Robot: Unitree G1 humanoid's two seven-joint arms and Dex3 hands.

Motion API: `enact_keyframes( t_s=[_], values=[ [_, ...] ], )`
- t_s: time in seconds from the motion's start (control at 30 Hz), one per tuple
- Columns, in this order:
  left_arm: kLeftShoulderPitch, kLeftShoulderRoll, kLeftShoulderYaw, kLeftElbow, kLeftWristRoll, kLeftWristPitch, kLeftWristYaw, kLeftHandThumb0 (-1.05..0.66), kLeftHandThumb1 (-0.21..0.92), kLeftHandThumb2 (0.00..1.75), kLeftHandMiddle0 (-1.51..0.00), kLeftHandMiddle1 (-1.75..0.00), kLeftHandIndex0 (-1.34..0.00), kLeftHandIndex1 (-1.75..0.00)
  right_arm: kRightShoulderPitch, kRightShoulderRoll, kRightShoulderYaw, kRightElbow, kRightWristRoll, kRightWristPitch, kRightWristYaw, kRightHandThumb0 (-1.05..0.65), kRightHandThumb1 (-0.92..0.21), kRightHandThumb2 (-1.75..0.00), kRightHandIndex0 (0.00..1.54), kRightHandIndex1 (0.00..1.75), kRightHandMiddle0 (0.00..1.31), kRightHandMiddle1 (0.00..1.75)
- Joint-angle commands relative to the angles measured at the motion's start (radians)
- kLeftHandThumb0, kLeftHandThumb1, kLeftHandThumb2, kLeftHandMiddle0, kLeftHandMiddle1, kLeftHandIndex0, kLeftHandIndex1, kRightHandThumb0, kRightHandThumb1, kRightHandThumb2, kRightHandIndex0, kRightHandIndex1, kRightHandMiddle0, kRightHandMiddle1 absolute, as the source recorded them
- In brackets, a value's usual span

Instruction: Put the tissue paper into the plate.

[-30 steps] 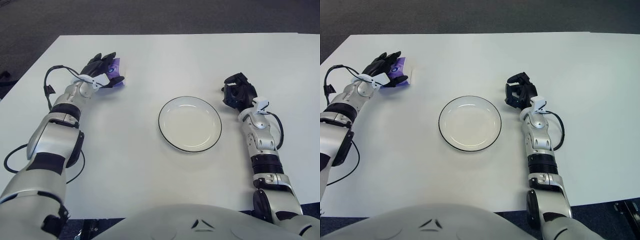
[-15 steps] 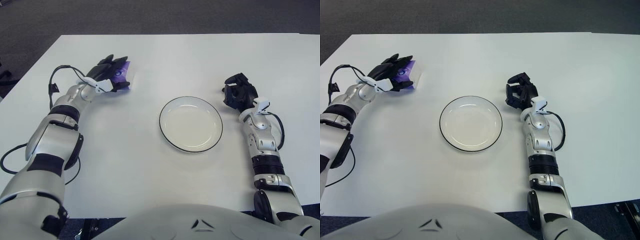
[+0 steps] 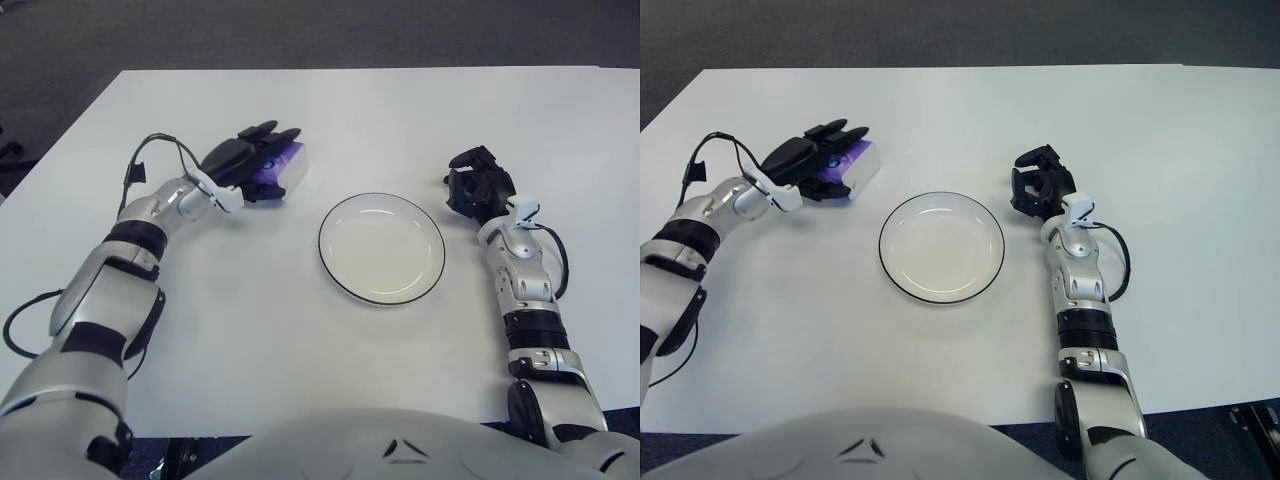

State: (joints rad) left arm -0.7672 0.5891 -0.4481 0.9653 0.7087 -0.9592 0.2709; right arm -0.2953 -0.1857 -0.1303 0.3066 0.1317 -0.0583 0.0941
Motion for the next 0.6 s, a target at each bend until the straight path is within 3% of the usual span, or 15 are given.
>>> enact_keyframes(
  t_s=[0.0,0.23,0.57],
  values=[
    [0.057,0.035,-0.018,-0.093,0.051,-0.051,0.024,-1.01,0.92,0.74,-0.52,-0.03,-0.28,-0.04,0.078,0.034,0.013,0.068,-0.001,0.056,0.008,-0.01,-0.59,-0.98,0.4,1.72,0.23,1.75],
    [0.092,0.051,-0.01,-0.173,0.077,-0.131,0.033,-1.02,0.92,0.82,-0.51,-0.01,-0.32,-0.05,0.076,0.033,0.012,0.068,0.0,0.056,0.01,-0.01,-0.59,-0.98,0.4,1.72,0.23,1.75],
    [0.165,0.066,0.012,-0.343,0.129,-0.159,0.051,-1.04,0.92,0.9,-0.51,0.0,-0.34,-0.04,0.076,0.031,0.008,0.078,0.005,0.035,0.028,-0.01,-0.59,-0.99,0.4,1.71,0.23,1.75]
  ],
)
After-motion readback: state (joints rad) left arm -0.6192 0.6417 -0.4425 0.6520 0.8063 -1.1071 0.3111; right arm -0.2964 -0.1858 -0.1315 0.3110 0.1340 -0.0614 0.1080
